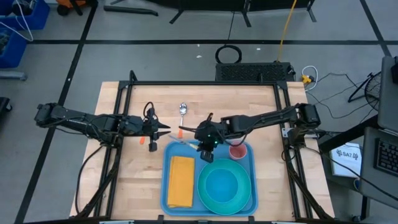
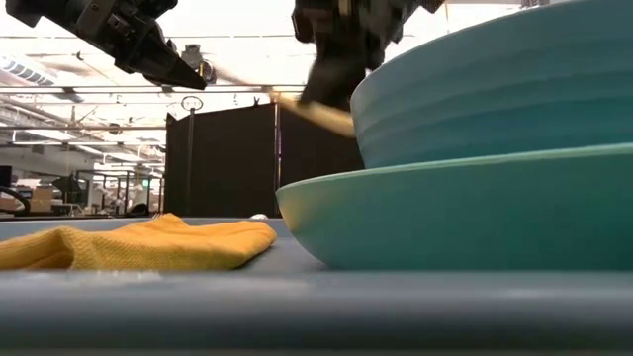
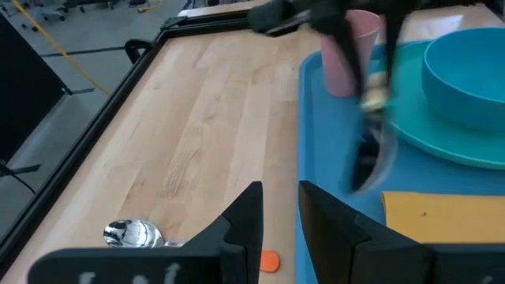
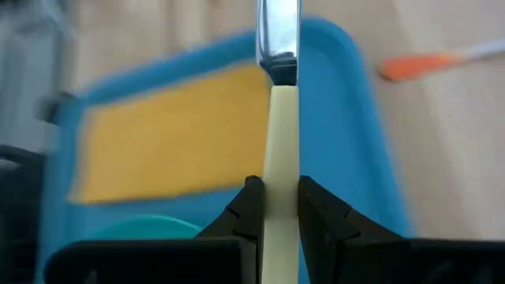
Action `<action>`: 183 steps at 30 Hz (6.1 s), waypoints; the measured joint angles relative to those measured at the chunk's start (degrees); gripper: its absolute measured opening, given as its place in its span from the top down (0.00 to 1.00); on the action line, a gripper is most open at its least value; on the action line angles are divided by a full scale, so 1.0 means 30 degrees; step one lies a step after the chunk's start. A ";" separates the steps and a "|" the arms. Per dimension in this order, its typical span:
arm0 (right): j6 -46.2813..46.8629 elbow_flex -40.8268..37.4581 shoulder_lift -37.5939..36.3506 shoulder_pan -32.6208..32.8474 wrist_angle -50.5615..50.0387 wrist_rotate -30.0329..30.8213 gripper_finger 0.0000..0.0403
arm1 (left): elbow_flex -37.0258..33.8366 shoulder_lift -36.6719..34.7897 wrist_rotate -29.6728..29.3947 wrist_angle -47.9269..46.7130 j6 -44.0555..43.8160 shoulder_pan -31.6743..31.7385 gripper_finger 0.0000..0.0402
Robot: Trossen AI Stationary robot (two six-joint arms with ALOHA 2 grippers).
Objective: Set up tray
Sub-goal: Move the yellow knife to the center of the table, then put the orange fork on top of the yellow table napkin
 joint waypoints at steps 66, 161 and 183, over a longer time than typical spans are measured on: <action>-0.2005 -0.3070 0.2926 -0.7429 -0.0449 -0.2504 0.70 | 0.0000 0.0000 0.0051 0.0306 0.0079 -0.0102 0.78; -0.9619 -1.0822 -1.5179 -0.5561 1.0460 0.5950 0.47 | 0.1996 0.6766 0.5967 -1.1825 -1.4288 1.0198 0.39; -0.9313 -1.0800 -1.5172 -0.5554 1.0860 0.5440 0.47 | -0.0753 0.7046 0.5807 -0.8425 -1.7292 1.0193 0.52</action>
